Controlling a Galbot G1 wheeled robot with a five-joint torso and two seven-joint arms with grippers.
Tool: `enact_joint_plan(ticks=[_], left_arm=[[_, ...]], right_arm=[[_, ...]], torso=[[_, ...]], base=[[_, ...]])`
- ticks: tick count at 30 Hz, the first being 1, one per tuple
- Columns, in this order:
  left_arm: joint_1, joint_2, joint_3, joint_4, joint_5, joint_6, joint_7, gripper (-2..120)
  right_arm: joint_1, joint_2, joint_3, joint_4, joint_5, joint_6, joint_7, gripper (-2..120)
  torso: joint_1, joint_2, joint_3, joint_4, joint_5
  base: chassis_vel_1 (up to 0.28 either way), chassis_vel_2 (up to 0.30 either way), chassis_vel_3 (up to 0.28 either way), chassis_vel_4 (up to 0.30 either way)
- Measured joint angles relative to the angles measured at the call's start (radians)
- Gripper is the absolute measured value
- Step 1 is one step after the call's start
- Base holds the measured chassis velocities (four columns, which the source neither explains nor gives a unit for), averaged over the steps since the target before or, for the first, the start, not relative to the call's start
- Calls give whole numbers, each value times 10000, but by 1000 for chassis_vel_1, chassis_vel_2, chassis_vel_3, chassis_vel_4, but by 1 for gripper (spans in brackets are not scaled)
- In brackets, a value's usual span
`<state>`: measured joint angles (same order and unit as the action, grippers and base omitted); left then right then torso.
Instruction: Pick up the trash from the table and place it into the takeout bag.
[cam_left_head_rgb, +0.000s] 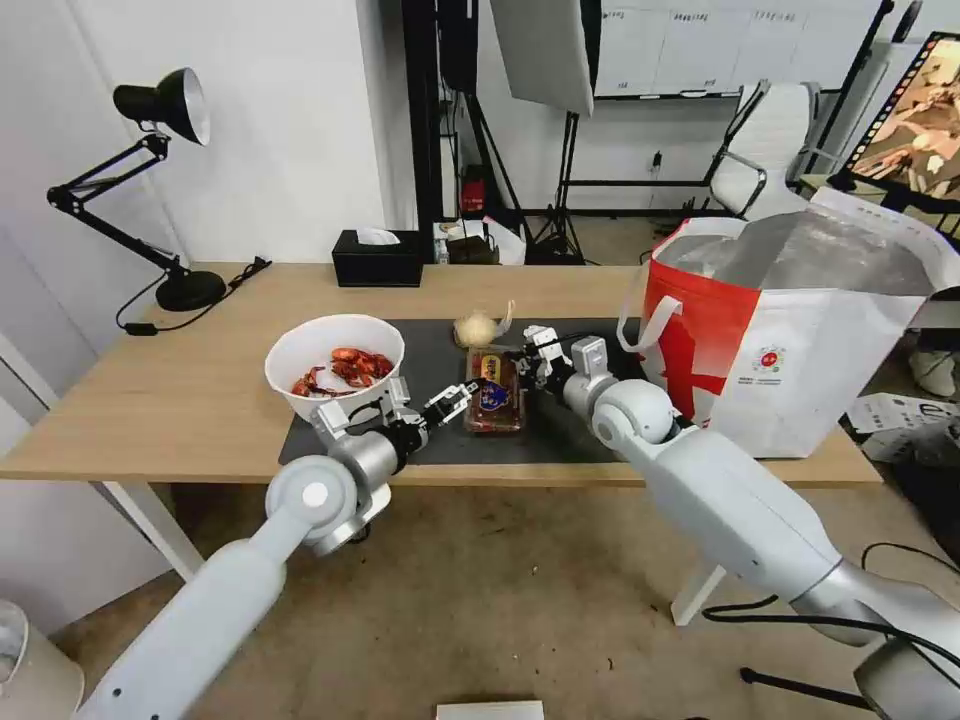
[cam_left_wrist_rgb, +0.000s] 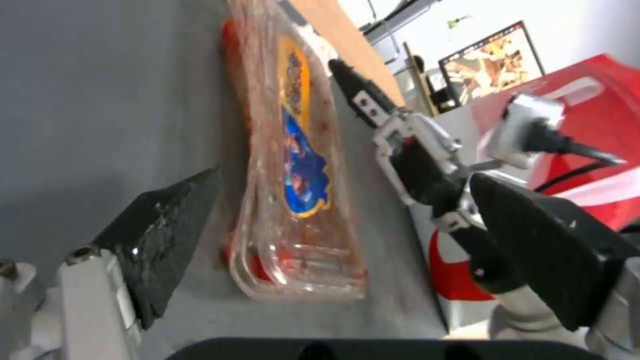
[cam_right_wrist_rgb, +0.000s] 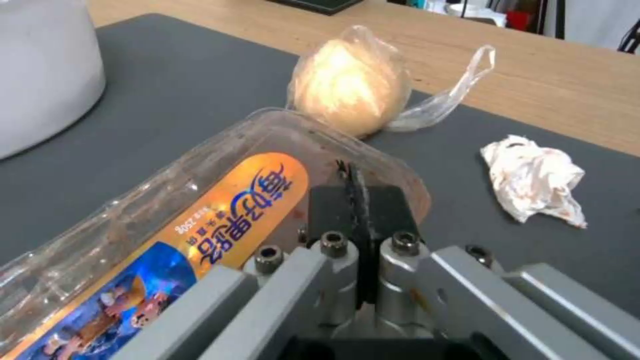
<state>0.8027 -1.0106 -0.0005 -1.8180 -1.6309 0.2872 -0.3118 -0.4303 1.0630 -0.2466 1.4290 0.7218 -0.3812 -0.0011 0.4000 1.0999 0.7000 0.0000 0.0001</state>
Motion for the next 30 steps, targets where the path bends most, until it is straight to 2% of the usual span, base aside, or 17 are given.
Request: enact_joint_plan(ticks=[6,17,20,22,23,25,26,29,30], left_arm=[[-355,-192,509,464,112,-20,-234,100],[-349,-316,488,605,172,-62,-273,99],[-361,-378,497,627,175,-68,-311,91],[-409,-451,550,656,182,-94,-348,82],[-409,-451,550,656,182,-94,-348,82],[-454,-481,594,687,183,-116,-374,72],[-454,-481,594,687,183,-116,-374,72],[-499,-485,633,732,167,-135,-404,57],[-499,-485,633,732,167,-135,-404,57]], right_arm=[[-76,47,28,-54,-108,-192,-159,0],[-110,103,20,-93,-188,-317,-167,0],[-127,97,23,-91,-190,-318,-165,0],[-168,83,43,-64,-190,-319,-159,0],[-168,83,43,-64,-190,-319,-159,0],[-206,67,61,-35,-189,-318,-155,0],[-206,67,61,-35,-189,-318,-155,0],[-217,21,65,8,-183,-319,-153,0],[-217,21,65,8,-183,-319,-153,0]], torso=[[0,0,0,-1,-1],[0,0,0,0,-1],[0,0,0,1,-1],[0,0,0,1,-1],[0,0,0,1,-1],[0,0,0,0,-1],[0,0,0,0,-1],[0,0,0,0,-1],[0,0,0,0,-1]], base=[[0,0,0,0],[0,0,0,0],[0,0,0,0],[0,0,0,0],[0,0,0,0],[0,0,0,0],[0,0,0,0],[0,0,0,0],[0,0,0,0]])
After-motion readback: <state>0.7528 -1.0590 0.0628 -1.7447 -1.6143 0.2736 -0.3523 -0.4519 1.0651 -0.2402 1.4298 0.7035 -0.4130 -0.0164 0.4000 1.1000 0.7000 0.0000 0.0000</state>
